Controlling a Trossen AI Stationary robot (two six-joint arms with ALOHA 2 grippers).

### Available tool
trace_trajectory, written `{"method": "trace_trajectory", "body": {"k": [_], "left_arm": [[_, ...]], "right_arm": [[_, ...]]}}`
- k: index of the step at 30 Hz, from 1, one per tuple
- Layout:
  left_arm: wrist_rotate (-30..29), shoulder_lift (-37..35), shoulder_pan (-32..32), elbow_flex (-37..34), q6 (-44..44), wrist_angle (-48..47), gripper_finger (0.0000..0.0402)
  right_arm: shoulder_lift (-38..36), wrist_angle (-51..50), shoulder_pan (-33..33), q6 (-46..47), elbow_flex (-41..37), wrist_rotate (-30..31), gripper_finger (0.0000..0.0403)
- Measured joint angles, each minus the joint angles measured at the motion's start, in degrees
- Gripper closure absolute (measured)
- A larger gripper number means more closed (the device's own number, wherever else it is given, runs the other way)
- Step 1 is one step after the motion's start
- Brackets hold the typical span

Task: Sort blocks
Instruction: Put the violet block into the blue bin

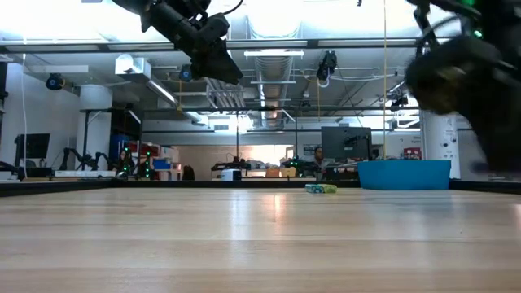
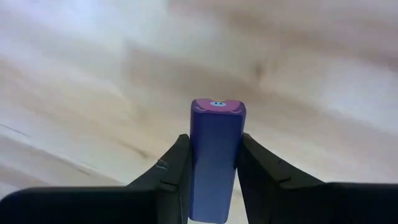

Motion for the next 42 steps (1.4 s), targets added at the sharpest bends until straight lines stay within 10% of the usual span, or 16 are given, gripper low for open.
{"method": "trace_trajectory", "body": {"k": [9,25,42], "left_arm": [[0.02,0.00,0.00,0.54,0.00,0.19,0.0247],[0.00,-0.02,0.00,6.26,0.00,-0.06,0.0247],[0.00,-0.07,0.00,7.82,0.00,-1.94,0.0247]], "right_arm": [[-13.00,-0.93,-10.93,-5.80,0.02,21.95,0.0313],[-18.55,18.41,-43.51,-45.42,0.10,54.54,0.0313],[-11.47,18.33,-57.44,-52.74,-0.11,57.68,0.0313]]}}
